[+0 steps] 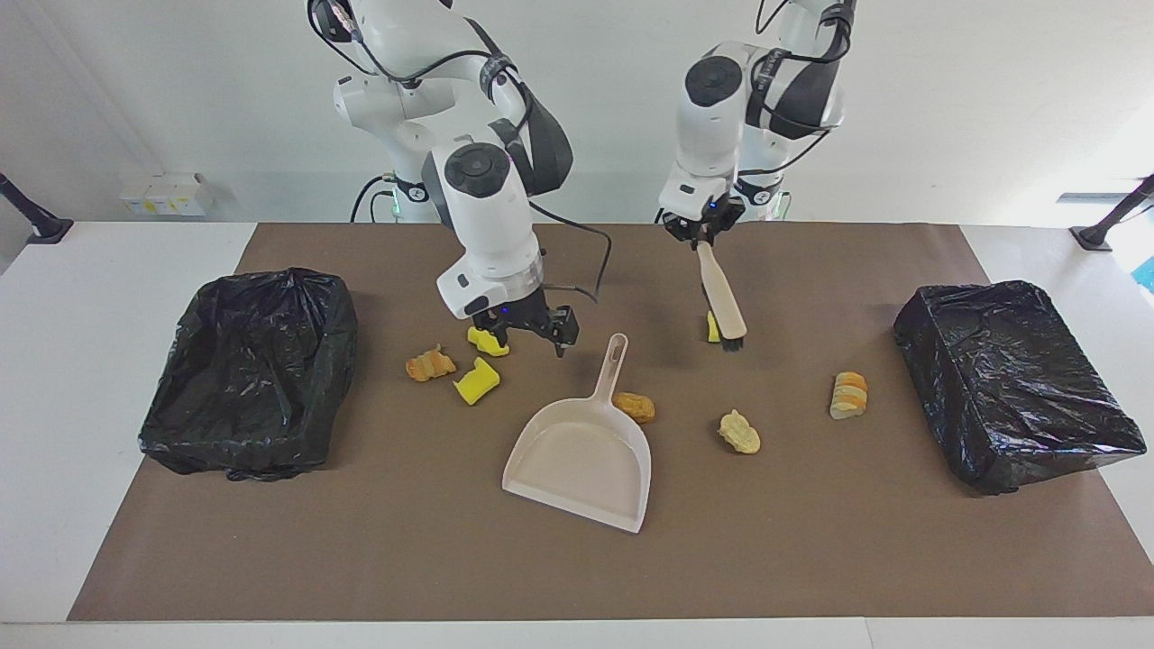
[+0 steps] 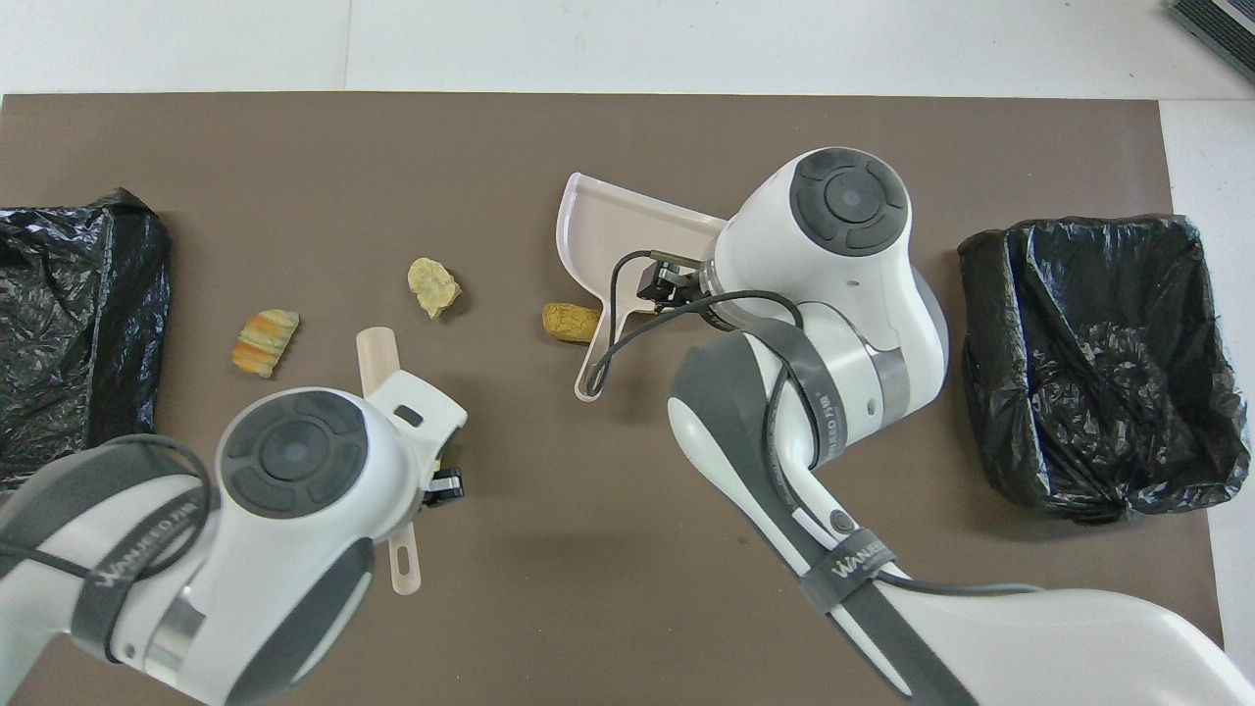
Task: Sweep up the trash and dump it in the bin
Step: 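Lift the brush with the left gripper while the right gripper lifts the dustpan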
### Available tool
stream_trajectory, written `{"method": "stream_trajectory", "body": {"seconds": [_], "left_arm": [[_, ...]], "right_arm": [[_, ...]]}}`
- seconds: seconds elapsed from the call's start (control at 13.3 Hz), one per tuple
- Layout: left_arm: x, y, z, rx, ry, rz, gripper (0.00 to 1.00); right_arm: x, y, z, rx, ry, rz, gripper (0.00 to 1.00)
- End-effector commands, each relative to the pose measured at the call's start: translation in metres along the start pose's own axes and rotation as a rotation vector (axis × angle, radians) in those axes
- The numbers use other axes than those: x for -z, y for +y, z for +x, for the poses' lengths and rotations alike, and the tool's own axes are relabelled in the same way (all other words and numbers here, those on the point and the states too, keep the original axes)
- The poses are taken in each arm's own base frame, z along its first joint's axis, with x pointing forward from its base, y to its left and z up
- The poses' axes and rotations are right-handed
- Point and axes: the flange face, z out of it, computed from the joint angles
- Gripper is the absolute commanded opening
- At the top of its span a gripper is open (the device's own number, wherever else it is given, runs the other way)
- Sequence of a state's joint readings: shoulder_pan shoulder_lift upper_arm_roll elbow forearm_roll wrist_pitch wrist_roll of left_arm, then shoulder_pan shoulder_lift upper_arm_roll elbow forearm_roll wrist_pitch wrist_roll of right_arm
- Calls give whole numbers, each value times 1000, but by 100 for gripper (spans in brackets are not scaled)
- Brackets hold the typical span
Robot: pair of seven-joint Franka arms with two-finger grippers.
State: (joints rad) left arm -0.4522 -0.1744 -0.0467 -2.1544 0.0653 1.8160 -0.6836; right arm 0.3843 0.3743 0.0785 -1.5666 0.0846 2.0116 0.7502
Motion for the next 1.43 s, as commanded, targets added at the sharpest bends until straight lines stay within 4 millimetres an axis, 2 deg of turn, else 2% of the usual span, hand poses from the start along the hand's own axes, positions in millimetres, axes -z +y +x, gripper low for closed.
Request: {"method": "stream_trajectory", "body": {"seconds": [0.0,0.08,0.23,0.3,0.45,0.53,0.6,0.68,0.75,0.9,0.98,1.13,1.35], "left_arm": [[-16,-62,58,48,42,-39,0],[-22,-92,77,35,44,-48,0],[-34,-138,106,-8,68,-67,0],[-42,-158,117,-26,78,-72,0],[-69,-178,137,-88,81,-78,0],[-81,-191,146,-90,89,-83,0],[-91,-215,153,-83,91,-85,0],[-100,-227,154,-97,94,-87,0],[-115,-226,153,-104,99,-89,0],[-134,-219,147,-98,125,-97,0],[-138,-213,145,-108,118,-99,0],[-135,-192,141,-145,120,-104,0],[-130,-163,137,-173,130,-135,0]], "right_arm": [[-19,-39,-7,-83,-11,40,100],[-34,-56,-14,-102,-22,59,100],[-58,-78,-29,-101,-27,64,100],[-65,-80,-33,-90,-26,56,100],[-75,-78,-33,-73,-28,39,100],[-73,-77,-31,-60,-20,42,96],[-78,-75,-33,-35,-25,34,82],[-85,-69,-34,-21,-35,21,70],[-88,-67,-34,-22,-26,32,61],[-92,-66,-34,-23,-15,45,59],[-93,-66,-34,-19,-16,38,49],[-91,-65,-34,-25,-22,33,0],[-88,-58,-25,12,-24,26,0]]}}
